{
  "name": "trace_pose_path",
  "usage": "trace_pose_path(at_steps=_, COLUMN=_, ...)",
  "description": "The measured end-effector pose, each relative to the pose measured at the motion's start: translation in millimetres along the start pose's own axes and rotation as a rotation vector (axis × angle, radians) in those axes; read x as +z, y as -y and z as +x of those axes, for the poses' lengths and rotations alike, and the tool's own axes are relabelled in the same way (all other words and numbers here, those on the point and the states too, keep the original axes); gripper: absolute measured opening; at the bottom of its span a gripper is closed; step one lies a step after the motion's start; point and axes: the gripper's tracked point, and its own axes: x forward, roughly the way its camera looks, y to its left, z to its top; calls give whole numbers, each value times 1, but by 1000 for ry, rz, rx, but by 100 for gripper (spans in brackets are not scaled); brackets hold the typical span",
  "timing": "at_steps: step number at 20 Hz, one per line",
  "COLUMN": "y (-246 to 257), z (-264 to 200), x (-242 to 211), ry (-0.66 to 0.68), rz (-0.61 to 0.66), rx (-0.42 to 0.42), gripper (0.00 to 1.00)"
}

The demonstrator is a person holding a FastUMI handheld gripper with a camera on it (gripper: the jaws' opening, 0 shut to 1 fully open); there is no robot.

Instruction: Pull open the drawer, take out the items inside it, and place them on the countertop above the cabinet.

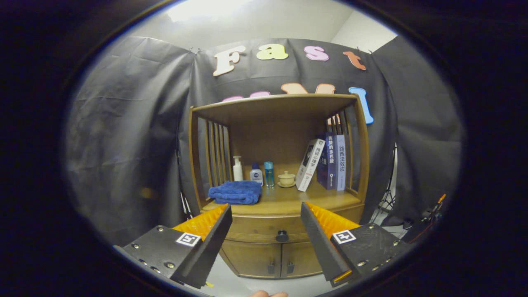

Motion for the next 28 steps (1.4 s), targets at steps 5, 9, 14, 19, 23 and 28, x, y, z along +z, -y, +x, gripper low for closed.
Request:
trace_pose_path(at_steps=5, y=20, z=26, x=-35, ry=-24, rz=2, rx=-63, gripper=100)
trace_pose_path(at_steps=9, y=24, z=52, x=-68, ry=-56, rz=7, rx=-73, gripper=100)
trace_pose_path(at_steps=14, y=23, z=89, x=-113, ry=-122, rz=25, rx=-57, gripper=100)
trace_pose_path(at_steps=19, y=31, z=122, x=-153, ry=-191, rz=22, rx=-67, gripper=100)
trace_pose_path(at_steps=23, y=38, z=142, x=-179, ry=-233, rz=41, rx=-71, gripper=100)
trace_pose_path(at_steps=28, y=39, z=166, x=-209, ry=-293, rz=66, rx=-52, gripper=92)
